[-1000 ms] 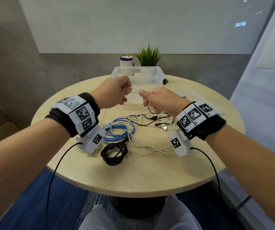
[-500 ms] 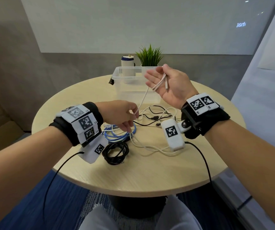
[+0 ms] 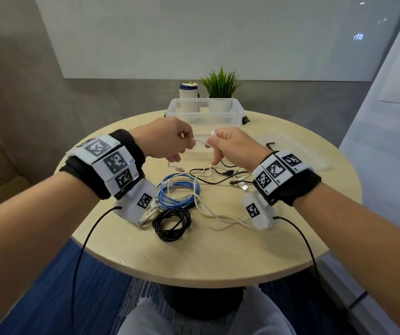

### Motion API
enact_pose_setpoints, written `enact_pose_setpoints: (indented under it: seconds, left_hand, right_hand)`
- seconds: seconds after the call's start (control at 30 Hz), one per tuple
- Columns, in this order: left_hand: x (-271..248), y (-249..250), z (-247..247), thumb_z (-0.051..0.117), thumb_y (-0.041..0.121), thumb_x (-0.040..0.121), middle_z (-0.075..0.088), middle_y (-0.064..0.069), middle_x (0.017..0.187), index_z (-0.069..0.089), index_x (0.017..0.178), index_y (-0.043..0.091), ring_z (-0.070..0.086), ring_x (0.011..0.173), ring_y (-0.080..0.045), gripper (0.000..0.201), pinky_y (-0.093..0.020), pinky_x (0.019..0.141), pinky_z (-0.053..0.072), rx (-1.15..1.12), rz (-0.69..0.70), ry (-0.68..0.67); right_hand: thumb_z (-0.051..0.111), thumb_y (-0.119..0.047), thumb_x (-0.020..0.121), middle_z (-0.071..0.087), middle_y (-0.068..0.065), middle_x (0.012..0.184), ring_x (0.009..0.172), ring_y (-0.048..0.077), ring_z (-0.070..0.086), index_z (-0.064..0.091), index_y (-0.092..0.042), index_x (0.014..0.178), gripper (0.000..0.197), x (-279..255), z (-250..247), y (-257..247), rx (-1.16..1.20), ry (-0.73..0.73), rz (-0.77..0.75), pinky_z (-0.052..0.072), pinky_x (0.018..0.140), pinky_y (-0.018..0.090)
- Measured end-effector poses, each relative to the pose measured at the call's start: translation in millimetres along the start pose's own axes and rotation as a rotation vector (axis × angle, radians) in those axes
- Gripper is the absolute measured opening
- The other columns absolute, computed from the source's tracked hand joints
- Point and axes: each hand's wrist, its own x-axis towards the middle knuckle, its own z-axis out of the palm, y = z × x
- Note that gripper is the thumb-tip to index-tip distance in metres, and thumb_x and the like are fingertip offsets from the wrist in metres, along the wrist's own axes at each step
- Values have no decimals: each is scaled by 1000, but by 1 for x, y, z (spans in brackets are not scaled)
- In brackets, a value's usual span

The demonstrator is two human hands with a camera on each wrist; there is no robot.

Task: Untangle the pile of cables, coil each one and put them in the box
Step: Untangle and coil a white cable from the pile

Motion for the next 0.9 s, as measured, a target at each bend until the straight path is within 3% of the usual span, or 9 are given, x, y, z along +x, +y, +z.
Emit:
enact_pose_setpoints:
  seconds: [0.03,0.1,0.17,0.27,0.37,0.47,0.63,0.77,0.9]
  left_hand:
    - [2,-1,-1,53,24,95,67,-4,79,58,83,19,69,66,-13,14,-28,67,57,-13,9,57]
    - [7,-5,-3,53,23,95,68,-4,82,59,84,20,69,70,-11,13,-30,73,57,-60,23,161]
    - [11,-8,-3,51,21,96,67,-3,81,60,84,19,68,69,-9,15,-28,72,57,-143,18,224]
    - [13,-12,2,49,18,98,64,0,80,60,85,16,65,63,-5,17,-15,61,54,-226,12,241]
    - [13,-14,12,48,15,98,62,-2,78,60,87,10,63,56,-4,17,-11,54,52,-279,8,204]
    - [12,-17,19,48,13,97,64,-6,78,62,90,5,64,59,-8,18,-11,55,53,-271,-9,171]
    - [11,-19,26,57,16,93,68,-2,74,66,90,12,65,62,-4,10,-10,60,52,-198,-20,116]
    - [12,-17,27,48,13,98,68,-11,81,57,85,11,70,71,-18,16,-20,63,58,-332,-80,115]
    - [8,-13,26,36,13,102,67,-22,84,44,90,8,71,75,-30,15,-28,60,60,-606,-147,218]
  right_hand:
    - [40,-32,101,60,-1,57,59,12,57,61,-13,83,33,1,1,2,55,-31,19,49,88,39]
    - [41,-41,99,44,-9,42,48,13,47,60,-12,80,39,1,2,3,164,-81,31,51,89,47]
    - [41,-37,100,36,-10,39,39,9,37,55,-11,75,39,-1,0,1,308,-99,25,56,78,45]
    - [35,-32,103,29,-8,38,36,10,29,46,-12,72,38,-2,-7,-6,588,-88,0,51,61,34]
    - [33,-33,104,28,-8,40,38,11,27,43,-14,71,39,0,-15,-11,751,-45,-23,45,53,29]
    - [34,-35,103,29,-6,44,41,10,27,42,-14,71,39,0,-22,-13,855,19,-24,39,48,24]
    - [35,-37,102,30,-6,45,40,8,27,43,-13,76,36,-2,-22,-13,921,87,-1,36,45,22]
    - [36,-33,103,30,-6,46,39,7,27,43,-12,79,32,-3,-21,-13,939,83,1,35,44,21]
    - [41,-32,101,34,-3,52,42,8,30,46,-12,79,30,-1,-23,-9,908,68,-11,34,40,20]
